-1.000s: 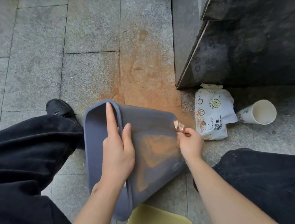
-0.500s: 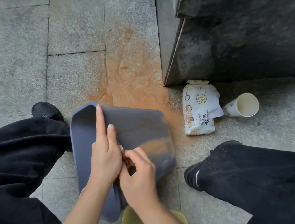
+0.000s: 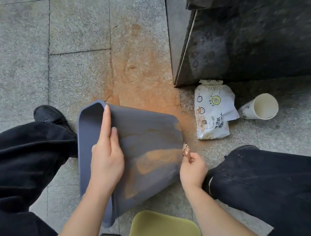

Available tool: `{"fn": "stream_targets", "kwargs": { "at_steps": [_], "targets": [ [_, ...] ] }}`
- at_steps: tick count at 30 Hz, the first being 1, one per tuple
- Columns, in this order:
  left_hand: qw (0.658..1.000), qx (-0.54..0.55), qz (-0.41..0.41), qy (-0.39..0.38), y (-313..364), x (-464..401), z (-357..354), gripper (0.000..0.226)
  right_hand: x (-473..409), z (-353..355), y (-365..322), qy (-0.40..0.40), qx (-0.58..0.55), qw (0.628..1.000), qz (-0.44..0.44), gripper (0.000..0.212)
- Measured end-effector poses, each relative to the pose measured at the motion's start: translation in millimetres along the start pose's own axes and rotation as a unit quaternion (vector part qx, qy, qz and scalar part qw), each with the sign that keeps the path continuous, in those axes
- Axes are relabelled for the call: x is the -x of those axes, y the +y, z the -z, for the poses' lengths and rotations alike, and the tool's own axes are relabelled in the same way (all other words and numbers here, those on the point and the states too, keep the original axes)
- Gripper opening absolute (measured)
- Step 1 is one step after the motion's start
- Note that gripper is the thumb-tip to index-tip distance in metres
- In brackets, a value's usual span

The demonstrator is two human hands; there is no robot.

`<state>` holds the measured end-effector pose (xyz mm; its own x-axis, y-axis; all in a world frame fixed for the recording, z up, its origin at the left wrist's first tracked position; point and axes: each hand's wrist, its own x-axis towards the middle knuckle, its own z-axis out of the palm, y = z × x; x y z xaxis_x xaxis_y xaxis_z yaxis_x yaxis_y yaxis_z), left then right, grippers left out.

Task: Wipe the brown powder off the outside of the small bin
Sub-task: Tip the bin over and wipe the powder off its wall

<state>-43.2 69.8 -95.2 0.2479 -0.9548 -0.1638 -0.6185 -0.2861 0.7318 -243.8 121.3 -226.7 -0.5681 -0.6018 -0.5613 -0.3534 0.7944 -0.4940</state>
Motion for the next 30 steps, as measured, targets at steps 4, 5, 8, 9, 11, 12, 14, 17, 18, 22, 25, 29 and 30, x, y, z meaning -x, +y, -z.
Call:
{"fn": "stream_targets", "kwargs": {
  "at_steps": [4, 5, 8, 9, 11, 12, 14, 17, 18, 22, 25, 29, 30],
  "targets": [
    [1.0, 0.012, 0.008, 0.008, 9.5, 0.2, -1.5, 0.055, 44.7, 4.1, -37.0, -0.013, -0.057, 0.993, 0.106, 0.011],
    [1.0, 0.018, 0.014, 0.013, 9.3, 0.0, -1.9, 0.055, 61.3, 6.0, -46.6, -0.021, -0.066, 0.988, 0.138, 0.011],
    [1.0, 0.023, 0.007, 0.001, 6.5, -1.7, -0.6, 0.056, 111.1, 12.9, -64.5, -0.104, -0.109, 0.953, 0.262, 0.009],
    [1.0, 0.028, 0.008, -0.008, 6.2, -1.9, 0.1, 0.056, 121.2, 14.4, -66.7, -0.14, -0.121, 0.937, 0.295, 0.008],
    [0.999, 0.044, 0.016, -0.012, 8.0, -1.2, 1.7, 0.056, 125.4, 16.8, -67.5, -0.181, -0.121, 0.912, 0.346, 0.009],
    [0.999, 0.044, 0.015, -0.008, 8.0, -1.5, 2.2, 0.055, 119.6, 17.5, -65.4, -0.184, -0.109, 0.907, 0.364, 0.009],
    [1.0, 0.028, 0.011, -0.001, 3.6, -2.6, 2.0, 0.055, 95.4, 15.9, -55.5, -0.149, -0.083, 0.925, 0.341, 0.01],
    [0.999, 0.026, 0.02, -0.004, 3.6, -1.2, -0.9, 0.054, 35.3, 14.7, -23.7, -0.071, -0.03, 0.985, 0.156, 0.023],
    [1.0, 0.024, 0.017, -0.009, 6.2, -0.6, -2.4, 0.054, 17.5, 15.8, -10.2, -0.062, -0.008, 0.994, 0.091, 0.023],
    [1.0, 0.023, 0.018, 0.004, 3.2, -1.3, -1.8, 0.053, -4.4, 9.5, 23.6, -0.056, 0.053, 0.997, -0.027, 0.018],
    [1.0, 0.007, 0.025, 0.004, -3.1, -4.5, 4.4, 0.053, 18.9, 2.2, 13.5, -0.03, 0.022, 0.999, -0.013, 0.01],
    [1.0, 0.01, 0.018, -0.009, 2.4, -4.9, 0.7, 0.051, 74.3, 7.4, -22.3, -0.021, -0.028, 0.995, 0.097, 0.008],
    [1.0, 0.014, 0.016, -0.007, 3.0, -4.8, 0.2, 0.051, 93.0, 8.9, -31.9, -0.031, -0.05, 0.99, 0.132, 0.009]
  ]
}}
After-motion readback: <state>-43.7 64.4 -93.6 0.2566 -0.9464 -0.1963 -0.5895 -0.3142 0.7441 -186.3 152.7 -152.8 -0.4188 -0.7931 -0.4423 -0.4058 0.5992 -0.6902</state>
